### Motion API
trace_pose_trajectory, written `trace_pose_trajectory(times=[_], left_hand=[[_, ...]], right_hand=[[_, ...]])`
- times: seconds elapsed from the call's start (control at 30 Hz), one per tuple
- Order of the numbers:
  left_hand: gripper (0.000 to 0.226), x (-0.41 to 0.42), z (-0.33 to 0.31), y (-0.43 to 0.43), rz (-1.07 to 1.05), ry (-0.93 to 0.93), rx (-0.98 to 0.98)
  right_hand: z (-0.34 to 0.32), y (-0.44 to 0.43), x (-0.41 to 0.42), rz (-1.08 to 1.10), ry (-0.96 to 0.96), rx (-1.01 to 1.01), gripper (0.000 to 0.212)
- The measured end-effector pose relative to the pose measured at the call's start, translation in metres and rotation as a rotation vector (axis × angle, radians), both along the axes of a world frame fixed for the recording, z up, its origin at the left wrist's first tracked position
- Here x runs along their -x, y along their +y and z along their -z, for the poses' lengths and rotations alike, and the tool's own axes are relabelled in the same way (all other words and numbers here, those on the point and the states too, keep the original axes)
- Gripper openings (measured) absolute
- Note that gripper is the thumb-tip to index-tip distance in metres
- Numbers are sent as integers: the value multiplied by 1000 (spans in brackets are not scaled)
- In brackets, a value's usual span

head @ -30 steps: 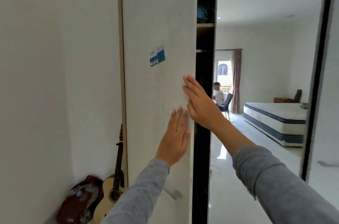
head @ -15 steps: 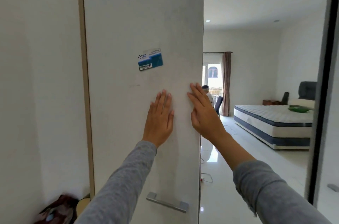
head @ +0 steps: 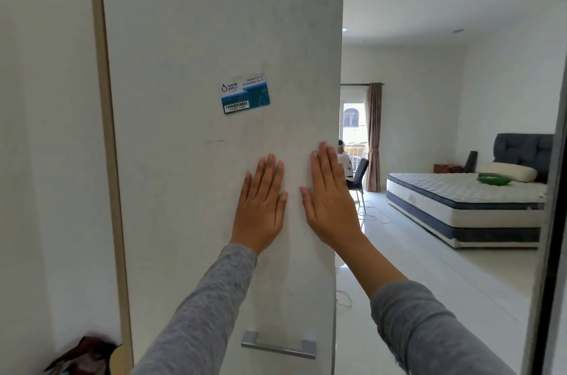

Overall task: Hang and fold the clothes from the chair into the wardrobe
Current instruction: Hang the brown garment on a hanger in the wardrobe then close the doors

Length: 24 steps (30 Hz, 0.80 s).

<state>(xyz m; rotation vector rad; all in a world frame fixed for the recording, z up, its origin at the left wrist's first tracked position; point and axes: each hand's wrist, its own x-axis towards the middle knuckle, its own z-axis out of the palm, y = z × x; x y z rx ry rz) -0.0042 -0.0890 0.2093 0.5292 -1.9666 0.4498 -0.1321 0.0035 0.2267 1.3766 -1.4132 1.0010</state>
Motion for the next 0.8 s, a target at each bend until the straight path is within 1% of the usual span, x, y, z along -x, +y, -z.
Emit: trace_pose_trajectory(times=[0.13,0.37,0.57,0.8], left_hand=[[55,6,4,-12,-28,-17,8],[55,19,30,-34,-51,20,10],[55,31,47,-50,-48,113,85],[56,38,50,-59,-55,158,169]], right_hand=[[4,-13,7,89,-14,-23,66],[14,-29,24,156,0,-50,67],[20,-47,30,167,-10,29,64],[23,-60,36,216,28,104,65]])
